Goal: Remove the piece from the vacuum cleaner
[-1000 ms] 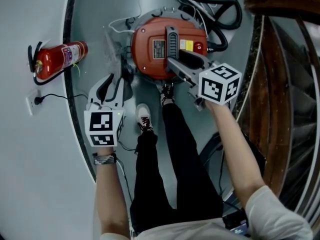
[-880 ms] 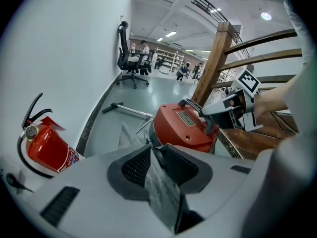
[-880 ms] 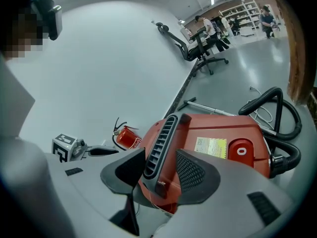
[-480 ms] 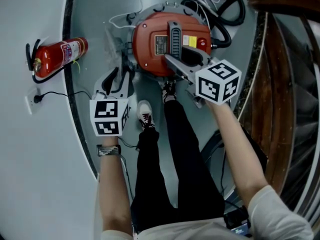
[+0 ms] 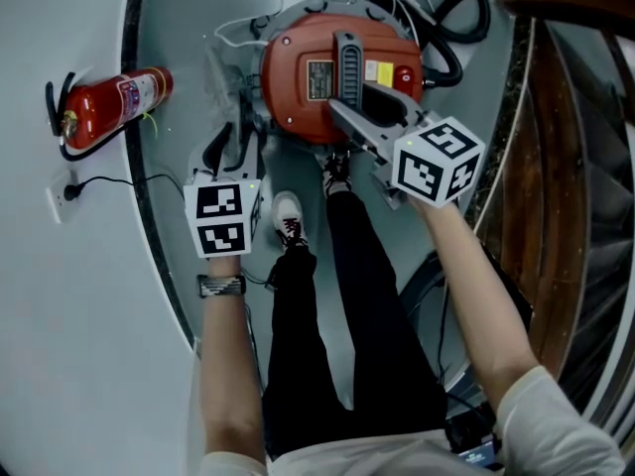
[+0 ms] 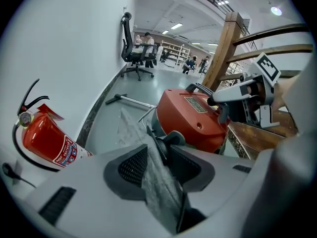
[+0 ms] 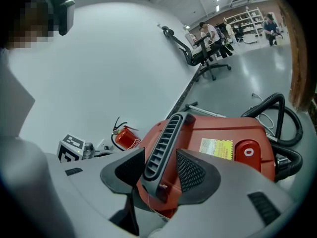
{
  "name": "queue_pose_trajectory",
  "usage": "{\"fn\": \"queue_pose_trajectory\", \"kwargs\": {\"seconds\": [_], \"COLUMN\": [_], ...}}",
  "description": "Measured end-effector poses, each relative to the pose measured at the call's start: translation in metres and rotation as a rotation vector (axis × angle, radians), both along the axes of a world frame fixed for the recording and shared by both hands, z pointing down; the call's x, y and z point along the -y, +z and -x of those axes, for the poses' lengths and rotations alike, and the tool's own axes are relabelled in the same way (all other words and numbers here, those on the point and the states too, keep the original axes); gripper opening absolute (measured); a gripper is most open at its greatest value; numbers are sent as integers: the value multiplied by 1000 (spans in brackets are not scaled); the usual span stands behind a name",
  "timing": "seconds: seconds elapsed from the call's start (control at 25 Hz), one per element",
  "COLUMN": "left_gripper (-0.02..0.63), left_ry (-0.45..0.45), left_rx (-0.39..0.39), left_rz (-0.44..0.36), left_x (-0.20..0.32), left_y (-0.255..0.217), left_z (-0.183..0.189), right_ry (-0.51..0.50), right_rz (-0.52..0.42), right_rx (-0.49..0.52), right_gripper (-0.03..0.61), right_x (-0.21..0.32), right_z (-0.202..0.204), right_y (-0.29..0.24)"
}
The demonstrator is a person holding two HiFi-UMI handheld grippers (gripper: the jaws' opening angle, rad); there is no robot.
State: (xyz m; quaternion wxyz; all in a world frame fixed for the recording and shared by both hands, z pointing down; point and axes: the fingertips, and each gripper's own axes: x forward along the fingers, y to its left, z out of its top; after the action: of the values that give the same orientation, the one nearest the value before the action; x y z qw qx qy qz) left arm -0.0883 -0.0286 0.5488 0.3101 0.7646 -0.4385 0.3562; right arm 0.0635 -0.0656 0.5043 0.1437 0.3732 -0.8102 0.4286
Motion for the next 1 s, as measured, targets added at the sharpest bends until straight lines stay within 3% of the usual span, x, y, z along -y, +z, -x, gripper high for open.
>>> {"fn": "queue_pose_trajectory", "kwargs": {"seconds": [0.4, 0.76, 1.0], "left_gripper": [117, 74, 52], "left_ry": [21, -9, -35], "left_rx": [56, 57, 55], "left_rz": [-5, -1, 23], "left_x": [-1, -1, 1], "left_y": [8, 7, 8], "left_z": [1, 6, 14], "right_ry": [14, -31, -72], "right_rz": [-34, 0, -39], "right_rx": [4, 14, -1], "right_gripper": [196, 196, 196], "right_x": [0, 0, 2], "right_z": [-1, 1, 3], "right_y": [-1, 0, -2]}}
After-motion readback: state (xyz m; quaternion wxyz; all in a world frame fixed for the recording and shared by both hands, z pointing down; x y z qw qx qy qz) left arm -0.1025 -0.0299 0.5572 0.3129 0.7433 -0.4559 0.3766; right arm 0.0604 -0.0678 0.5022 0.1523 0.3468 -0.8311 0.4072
